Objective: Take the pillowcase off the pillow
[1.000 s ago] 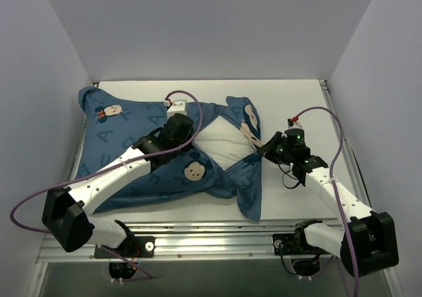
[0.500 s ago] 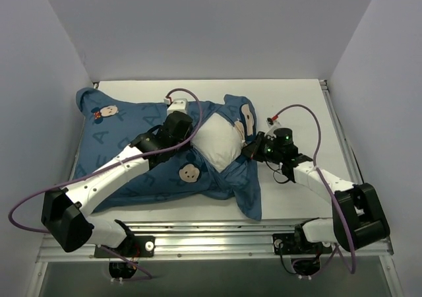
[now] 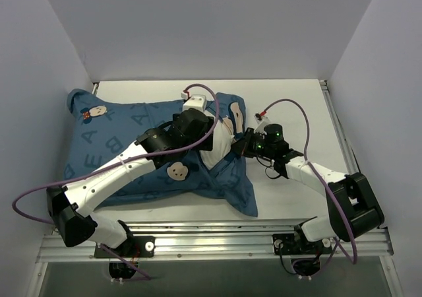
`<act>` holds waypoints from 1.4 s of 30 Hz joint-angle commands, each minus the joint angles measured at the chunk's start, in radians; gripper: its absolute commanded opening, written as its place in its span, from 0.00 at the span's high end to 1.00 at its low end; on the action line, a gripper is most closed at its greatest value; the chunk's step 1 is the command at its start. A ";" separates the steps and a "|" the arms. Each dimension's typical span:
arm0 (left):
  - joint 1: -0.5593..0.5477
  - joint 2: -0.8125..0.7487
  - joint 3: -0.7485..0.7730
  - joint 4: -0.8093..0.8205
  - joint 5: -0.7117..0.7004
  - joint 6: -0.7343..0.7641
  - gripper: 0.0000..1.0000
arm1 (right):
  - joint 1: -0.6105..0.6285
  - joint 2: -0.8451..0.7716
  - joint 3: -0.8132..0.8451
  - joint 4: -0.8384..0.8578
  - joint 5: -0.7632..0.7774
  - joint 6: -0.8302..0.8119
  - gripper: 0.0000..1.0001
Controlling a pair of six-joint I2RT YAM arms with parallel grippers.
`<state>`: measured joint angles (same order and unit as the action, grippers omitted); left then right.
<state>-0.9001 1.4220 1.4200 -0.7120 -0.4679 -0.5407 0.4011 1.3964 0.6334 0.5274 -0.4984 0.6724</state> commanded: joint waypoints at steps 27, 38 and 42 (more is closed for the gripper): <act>-0.100 0.407 0.278 -0.087 -0.262 0.039 0.15 | 0.094 -0.016 -0.032 0.074 0.031 0.023 1.00; -0.074 0.397 0.247 -0.093 -0.264 0.031 0.11 | 0.096 -0.010 -0.043 0.088 0.031 0.019 1.00; -0.072 0.426 0.249 -0.106 -0.230 0.018 0.08 | 0.096 -0.010 -0.046 0.086 0.029 0.019 1.00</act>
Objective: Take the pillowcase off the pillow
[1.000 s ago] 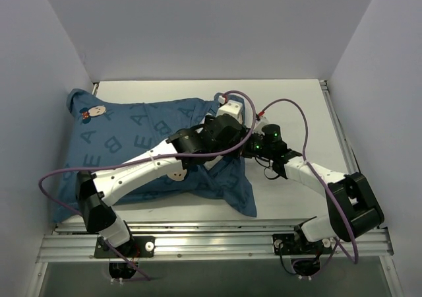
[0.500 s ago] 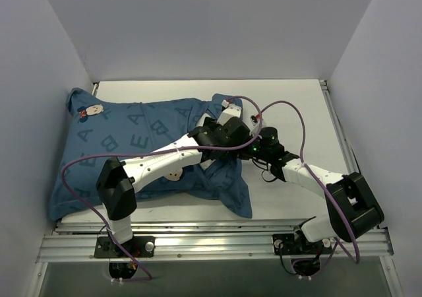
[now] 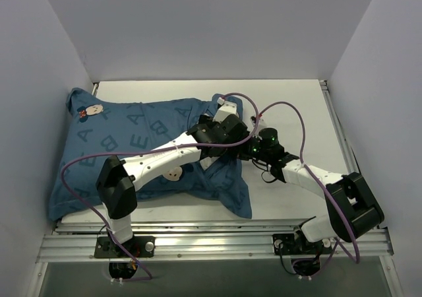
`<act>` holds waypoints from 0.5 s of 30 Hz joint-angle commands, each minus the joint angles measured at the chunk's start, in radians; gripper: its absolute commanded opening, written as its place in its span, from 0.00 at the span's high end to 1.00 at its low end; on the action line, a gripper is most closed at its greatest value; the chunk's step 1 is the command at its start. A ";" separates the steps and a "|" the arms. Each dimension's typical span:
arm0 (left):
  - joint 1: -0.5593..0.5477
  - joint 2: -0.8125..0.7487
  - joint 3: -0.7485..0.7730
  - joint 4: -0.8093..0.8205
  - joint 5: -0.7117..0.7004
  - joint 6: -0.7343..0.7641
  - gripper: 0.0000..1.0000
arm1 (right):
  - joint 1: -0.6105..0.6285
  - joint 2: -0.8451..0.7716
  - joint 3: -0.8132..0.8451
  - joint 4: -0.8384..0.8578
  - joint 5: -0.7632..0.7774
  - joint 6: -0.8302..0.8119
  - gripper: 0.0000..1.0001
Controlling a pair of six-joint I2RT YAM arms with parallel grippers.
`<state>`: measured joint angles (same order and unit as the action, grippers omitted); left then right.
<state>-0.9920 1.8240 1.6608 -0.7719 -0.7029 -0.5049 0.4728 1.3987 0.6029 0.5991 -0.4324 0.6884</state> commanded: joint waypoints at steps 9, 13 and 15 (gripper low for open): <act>0.019 0.020 -0.084 -0.024 0.125 -0.050 0.09 | 0.024 -0.020 -0.025 0.007 -0.025 0.000 1.00; 0.027 0.020 -0.121 -0.020 0.123 -0.060 0.23 | 0.024 -0.023 -0.014 -0.001 -0.023 -0.003 1.00; 0.033 0.027 -0.130 -0.004 0.128 -0.058 0.34 | 0.024 -0.026 -0.005 -0.007 -0.025 0.000 1.00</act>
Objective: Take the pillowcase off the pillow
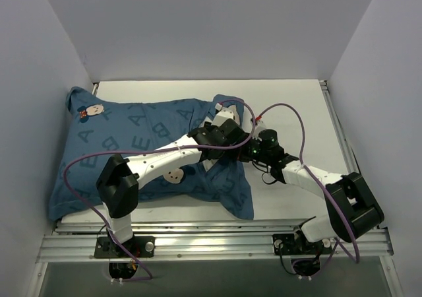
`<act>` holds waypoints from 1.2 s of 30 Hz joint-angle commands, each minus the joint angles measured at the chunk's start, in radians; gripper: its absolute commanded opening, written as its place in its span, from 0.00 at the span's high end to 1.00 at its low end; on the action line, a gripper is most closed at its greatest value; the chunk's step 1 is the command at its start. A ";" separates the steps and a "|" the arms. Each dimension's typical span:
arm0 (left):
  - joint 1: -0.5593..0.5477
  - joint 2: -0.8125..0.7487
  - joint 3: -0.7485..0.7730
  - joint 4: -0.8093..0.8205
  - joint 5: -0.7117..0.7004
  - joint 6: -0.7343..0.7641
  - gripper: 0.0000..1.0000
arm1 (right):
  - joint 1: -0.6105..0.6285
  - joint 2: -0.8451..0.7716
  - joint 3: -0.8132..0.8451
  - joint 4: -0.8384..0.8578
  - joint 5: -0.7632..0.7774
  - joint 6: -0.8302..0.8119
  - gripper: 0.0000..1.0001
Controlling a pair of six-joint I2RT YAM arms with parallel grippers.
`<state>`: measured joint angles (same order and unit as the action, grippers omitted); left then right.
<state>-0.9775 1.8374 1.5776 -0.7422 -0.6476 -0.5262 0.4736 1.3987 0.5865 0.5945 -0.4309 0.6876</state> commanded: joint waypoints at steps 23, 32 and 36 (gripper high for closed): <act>0.160 -0.273 0.205 -0.186 0.012 0.104 0.98 | -0.338 -0.316 -0.119 -0.488 0.164 -0.032 1.00; 0.250 -0.415 0.139 -0.142 0.060 0.063 0.98 | -0.391 -0.213 -0.102 -0.495 0.108 -0.063 1.00; 0.214 -0.354 0.145 -0.042 0.158 0.029 0.98 | -0.322 -0.216 -0.030 -0.524 0.075 -0.085 1.00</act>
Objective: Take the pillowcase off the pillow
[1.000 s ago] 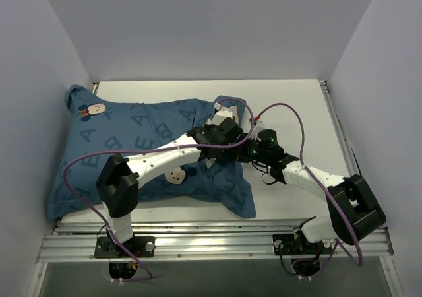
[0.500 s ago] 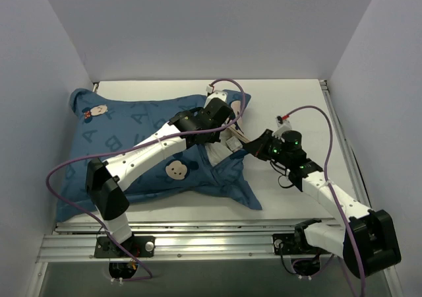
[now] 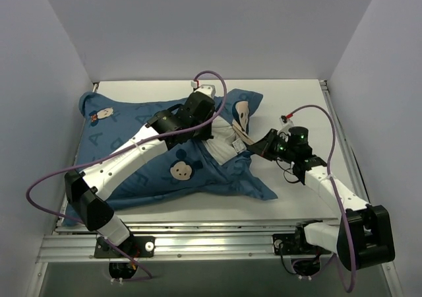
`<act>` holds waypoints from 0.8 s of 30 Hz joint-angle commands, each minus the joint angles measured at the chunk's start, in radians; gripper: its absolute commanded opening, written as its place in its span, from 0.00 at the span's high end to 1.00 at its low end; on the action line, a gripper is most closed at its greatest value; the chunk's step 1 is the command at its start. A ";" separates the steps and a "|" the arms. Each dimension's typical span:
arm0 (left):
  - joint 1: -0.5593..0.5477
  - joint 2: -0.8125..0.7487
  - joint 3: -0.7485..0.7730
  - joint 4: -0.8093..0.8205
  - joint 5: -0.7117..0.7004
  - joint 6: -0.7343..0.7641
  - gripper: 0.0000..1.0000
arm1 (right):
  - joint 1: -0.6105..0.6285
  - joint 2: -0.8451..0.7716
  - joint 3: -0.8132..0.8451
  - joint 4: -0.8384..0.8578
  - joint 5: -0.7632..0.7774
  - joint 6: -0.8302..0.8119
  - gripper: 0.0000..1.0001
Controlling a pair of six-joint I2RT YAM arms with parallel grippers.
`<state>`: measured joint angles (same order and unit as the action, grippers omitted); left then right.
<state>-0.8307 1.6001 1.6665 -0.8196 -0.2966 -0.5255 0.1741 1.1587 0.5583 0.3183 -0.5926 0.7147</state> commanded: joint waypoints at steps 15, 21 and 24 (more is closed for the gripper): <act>-0.090 0.253 0.124 0.298 -0.306 -0.088 0.98 | 0.128 -0.139 0.285 -0.613 0.511 -0.018 0.45; -0.097 0.311 0.180 0.300 -0.328 -0.067 0.98 | 0.215 -0.198 0.278 -0.639 0.565 0.090 0.38; -0.102 0.325 0.177 0.304 -0.325 -0.070 0.98 | 0.271 -0.202 0.284 -0.625 0.590 0.120 0.38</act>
<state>-0.9298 1.9152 1.7912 -0.6086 -0.5804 -0.5919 0.4038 0.9676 0.8116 -0.2825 -0.0708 0.7731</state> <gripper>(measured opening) 0.060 0.619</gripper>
